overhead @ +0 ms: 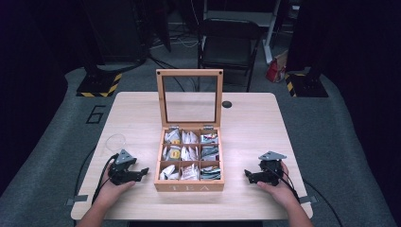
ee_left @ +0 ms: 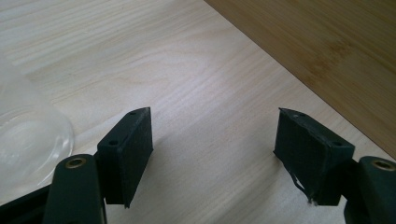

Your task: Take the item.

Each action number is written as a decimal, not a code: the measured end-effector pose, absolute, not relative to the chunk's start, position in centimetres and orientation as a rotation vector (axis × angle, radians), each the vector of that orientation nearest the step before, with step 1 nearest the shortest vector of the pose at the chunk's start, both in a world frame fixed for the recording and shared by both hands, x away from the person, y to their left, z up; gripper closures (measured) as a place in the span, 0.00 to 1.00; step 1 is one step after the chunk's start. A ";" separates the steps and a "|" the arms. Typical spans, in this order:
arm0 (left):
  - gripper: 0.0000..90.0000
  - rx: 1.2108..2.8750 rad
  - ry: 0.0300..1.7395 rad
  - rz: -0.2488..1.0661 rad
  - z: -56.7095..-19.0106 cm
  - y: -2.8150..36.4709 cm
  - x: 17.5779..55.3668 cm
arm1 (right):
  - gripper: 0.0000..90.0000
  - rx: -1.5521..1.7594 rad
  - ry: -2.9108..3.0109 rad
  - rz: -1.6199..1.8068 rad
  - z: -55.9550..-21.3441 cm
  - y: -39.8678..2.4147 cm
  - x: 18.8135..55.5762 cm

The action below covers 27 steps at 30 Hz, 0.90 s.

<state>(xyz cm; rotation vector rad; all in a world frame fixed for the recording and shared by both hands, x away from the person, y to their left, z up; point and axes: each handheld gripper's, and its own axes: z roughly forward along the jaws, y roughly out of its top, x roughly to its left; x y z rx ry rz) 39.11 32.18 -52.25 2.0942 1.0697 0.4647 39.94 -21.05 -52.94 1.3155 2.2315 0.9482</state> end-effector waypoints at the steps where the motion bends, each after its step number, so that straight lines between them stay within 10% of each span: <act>1: 0.31 2.090 1.076 0.464 -52.0 32.2 39.1 | 0.00 1.315 2.232 0.948 -52.9 -21.1 39.9; 27: 0.49 2.032 1.118 0.387 -48.4 32.2 38.4 | 0.00 1.314 2.241 0.941 -52.9 -21.1 39.9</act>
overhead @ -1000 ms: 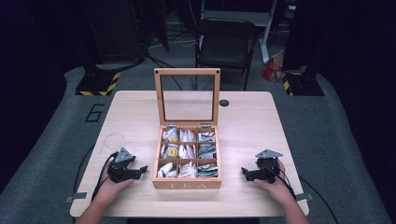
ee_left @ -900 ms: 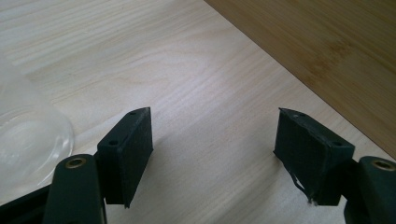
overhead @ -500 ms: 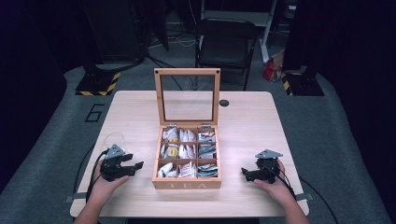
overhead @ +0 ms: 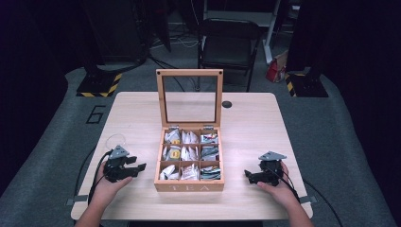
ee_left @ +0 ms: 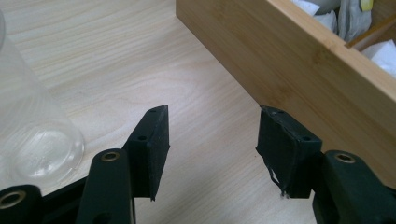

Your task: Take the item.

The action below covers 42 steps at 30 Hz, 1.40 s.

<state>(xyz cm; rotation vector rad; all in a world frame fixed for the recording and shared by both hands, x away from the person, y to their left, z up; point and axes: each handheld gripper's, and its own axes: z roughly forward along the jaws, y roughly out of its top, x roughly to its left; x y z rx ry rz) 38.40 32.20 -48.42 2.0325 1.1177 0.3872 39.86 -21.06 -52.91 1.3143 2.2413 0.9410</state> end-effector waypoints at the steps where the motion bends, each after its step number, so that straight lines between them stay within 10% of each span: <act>1: 0.49 2.016 1.116 0.399 -48.3 32.2 38.4 | 0.00 1.309 2.240 0.942 -52.9 -21.1 39.9; 42: 0.56 2.035 0.974 0.391 -40.6 29.3 41.6 | 0.00 1.311 2.242 0.941 -52.9 -21.1 39.9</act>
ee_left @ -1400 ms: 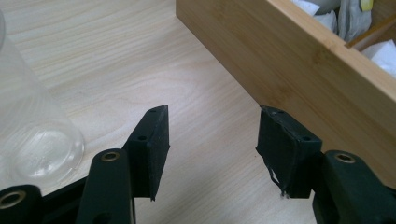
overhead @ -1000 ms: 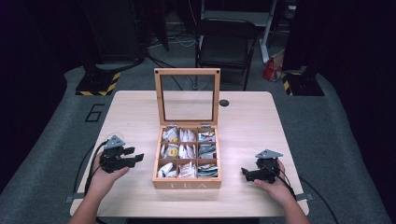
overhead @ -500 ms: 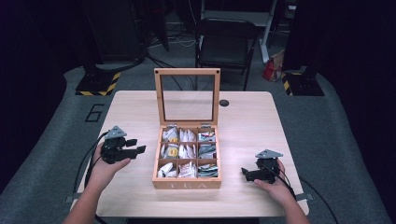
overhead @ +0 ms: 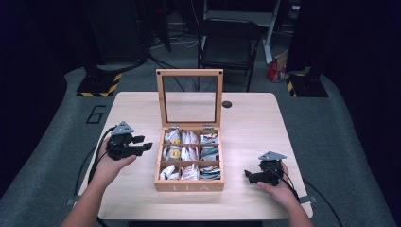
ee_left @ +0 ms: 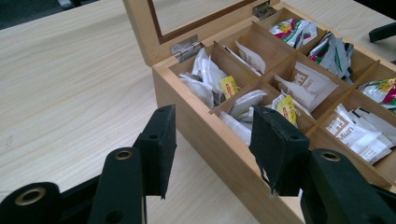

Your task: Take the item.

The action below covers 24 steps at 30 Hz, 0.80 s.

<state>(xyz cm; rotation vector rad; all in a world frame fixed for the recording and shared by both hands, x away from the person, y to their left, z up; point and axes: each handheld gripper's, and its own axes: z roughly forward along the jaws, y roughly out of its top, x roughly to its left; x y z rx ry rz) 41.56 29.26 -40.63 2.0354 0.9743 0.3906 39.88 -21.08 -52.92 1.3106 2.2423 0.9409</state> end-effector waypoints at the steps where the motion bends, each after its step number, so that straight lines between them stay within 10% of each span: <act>1: 0.56 2.035 0.974 0.391 -40.6 29.3 41.6 | 0.00 1.309 2.243 0.941 -52.9 -21.1 39.9; 24: 0.61 2.064 0.910 0.351 -40.8 26.4 42.8 | 0.00 1.310 2.240 0.942 -52.9 -21.1 39.9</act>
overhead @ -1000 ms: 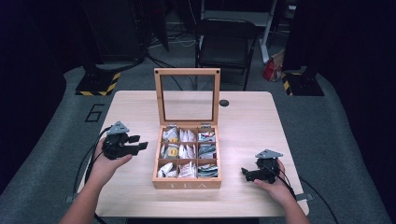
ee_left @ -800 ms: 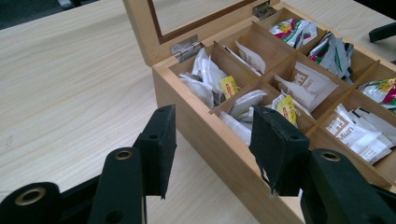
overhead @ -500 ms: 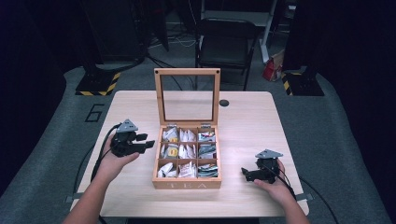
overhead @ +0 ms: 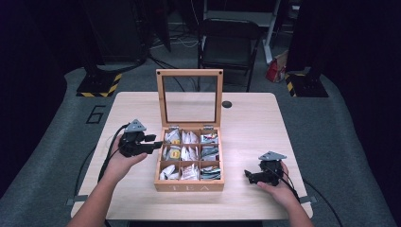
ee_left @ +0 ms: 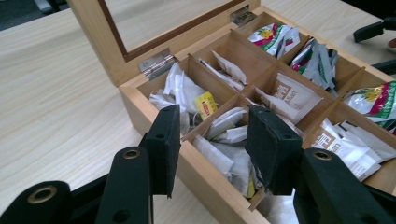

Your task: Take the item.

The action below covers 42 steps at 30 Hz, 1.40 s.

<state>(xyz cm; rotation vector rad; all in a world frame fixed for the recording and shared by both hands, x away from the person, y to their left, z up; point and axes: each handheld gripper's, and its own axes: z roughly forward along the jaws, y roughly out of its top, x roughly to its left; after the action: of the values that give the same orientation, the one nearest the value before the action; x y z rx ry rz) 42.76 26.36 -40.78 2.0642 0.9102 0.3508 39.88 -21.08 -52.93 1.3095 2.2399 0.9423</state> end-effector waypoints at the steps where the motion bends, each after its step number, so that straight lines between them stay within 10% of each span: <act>1: 0.61 2.067 0.904 0.350 -40.8 26.3 42.8 | 0.00 1.309 2.241 0.942 -52.9 -21.1 39.9; 42: 0.66 2.109 0.889 0.256 -43.3 22.4 43.5 | 0.00 1.299 2.241 0.948 -53.0 -21.1 39.9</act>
<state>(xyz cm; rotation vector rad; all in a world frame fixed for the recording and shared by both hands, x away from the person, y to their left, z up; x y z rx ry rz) 43.50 22.41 -43.34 2.1092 0.8890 0.2557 39.94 -21.10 -52.96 1.2994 2.2407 0.9478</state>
